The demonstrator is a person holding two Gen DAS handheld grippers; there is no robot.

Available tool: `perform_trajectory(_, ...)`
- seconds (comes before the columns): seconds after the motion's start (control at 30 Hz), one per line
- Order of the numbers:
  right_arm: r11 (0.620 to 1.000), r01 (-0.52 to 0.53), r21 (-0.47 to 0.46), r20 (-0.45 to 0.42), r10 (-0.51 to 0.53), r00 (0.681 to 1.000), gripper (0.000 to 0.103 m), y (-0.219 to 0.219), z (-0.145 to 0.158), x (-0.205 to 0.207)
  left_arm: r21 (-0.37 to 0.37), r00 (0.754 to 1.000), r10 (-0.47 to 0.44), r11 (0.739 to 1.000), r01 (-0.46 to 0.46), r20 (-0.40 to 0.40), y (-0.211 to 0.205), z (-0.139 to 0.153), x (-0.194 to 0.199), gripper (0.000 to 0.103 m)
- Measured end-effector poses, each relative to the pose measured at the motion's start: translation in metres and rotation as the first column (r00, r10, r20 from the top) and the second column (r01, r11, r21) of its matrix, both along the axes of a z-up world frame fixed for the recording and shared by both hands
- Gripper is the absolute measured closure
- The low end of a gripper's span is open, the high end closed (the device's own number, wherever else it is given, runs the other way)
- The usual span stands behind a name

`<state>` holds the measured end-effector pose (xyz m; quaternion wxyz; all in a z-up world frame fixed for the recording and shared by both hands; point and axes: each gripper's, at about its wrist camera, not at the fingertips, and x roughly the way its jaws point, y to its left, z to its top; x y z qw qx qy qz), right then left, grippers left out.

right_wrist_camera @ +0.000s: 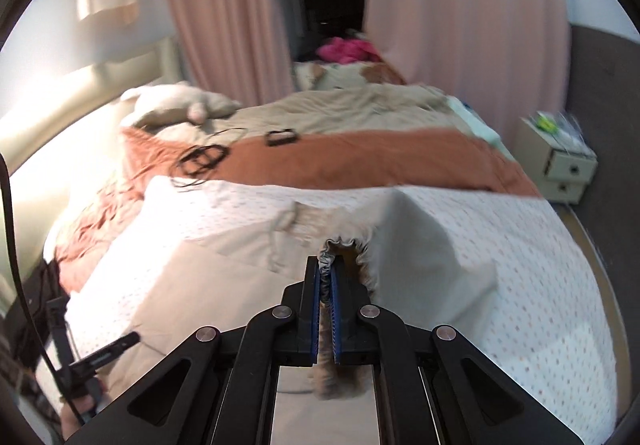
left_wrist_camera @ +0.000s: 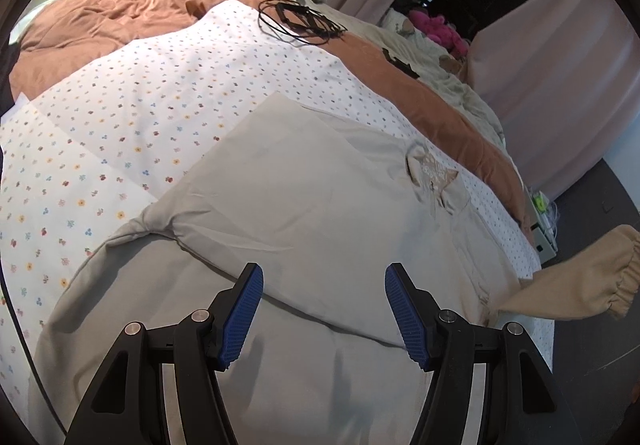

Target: Fold large clothes

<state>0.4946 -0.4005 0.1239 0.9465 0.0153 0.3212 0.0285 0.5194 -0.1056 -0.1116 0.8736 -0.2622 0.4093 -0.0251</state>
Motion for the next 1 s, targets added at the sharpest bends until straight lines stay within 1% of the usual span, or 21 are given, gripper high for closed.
perform_trajectory(0.27,0.991,-0.129,-0.039,-0.011,0.129,0.992,0.098,0.080,0.011,0.012,-0.032,1.000,0.029,0.999,-0.028,0.012,0.018,0.003,-0.002,0.038)
perform_trajectory(0.37,0.985,-0.169,-0.038,-0.030,0.168,0.985,0.098,0.104,0.011,0.022,-0.045,0.999,0.044,0.998,-0.044,0.010,0.026,0.003,-0.002,0.038)
perform_trajectory(0.43,0.982,-0.186,-0.026,-0.058,0.184,0.981,0.097,0.117,0.007,0.030,-0.055,0.998,0.058,0.997,-0.058,0.007,0.031,0.003,-0.002,0.038)
perform_trajectory(0.47,0.983,-0.186,-0.008,-0.073,0.184,0.980,0.093,0.121,0.003,0.034,-0.059,0.998,0.063,0.996,-0.063,0.006,0.033,0.002,-0.002,0.038)
perform_trajectory(0.5,0.982,-0.186,0.020,-0.081,0.187,0.979,0.082,0.123,-0.001,0.037,-0.062,0.998,0.068,0.996,-0.068,0.004,0.035,0.002,-0.002,0.038)
perform_trajectory(0.53,0.980,-0.192,0.050,-0.075,0.195,0.978,0.075,0.123,-0.005,0.037,-0.063,0.997,0.072,0.995,-0.072,0.001,0.036,0.001,-0.002,0.038)
perform_trajectory(0.57,0.979,-0.189,0.074,-0.060,0.194,0.979,0.056,0.122,-0.009,0.036,-0.066,0.997,0.076,0.995,-0.076,-0.003,0.038,0.000,-0.002,0.038)
perform_trajectory(0.6,0.980,-0.175,0.092,-0.046,0.180,0.983,0.040,0.120,-0.013,0.034,-0.067,0.997,0.078,0.995,-0.079,-0.006,0.039,-0.001,-0.001,0.038)
perform_trajectory(0.63,0.981,-0.156,0.115,-0.034,0.161,0.986,0.038,0.115,-0.018,0.032,-0.068,0.997,0.080,0.994,-0.080,-0.008,0.040,-0.001,-0.001,0.038)
perform_trajectory(0.67,0.980,-0.141,0.139,-0.029,0.146,0.989,0.038,0.111,-0.024,0.030,-0.067,0.997,0.079,0.995,-0.080,-0.011,0.040,-0.002,-0.001,0.038)
perform_trajectory(0.77,0.976,-0.063,0.208,-0.065,0.078,0.995,0.038,0.092,-0.050,0.024,-0.061,0.997,0.074,0.995,-0.074,-0.016,0.040,-0.003,0.000,0.038)
perform_trajectory(0.9,0.943,0.053,0.329,-0.091,-0.024,0.996,0.038,0.057,-0.092,-0.004,-0.049,0.999,0.046,0.998,-0.047,-0.024,0.033,-0.004,0.001,0.038)
perform_trajectory(1.0,0.915,0.156,0.373,-0.140,-0.111,0.984,0.037,0.030,-0.126,-0.023,-0.031,0.999,0.022,0.999,-0.023,-0.026,0.025,-0.005,0.001,0.038)
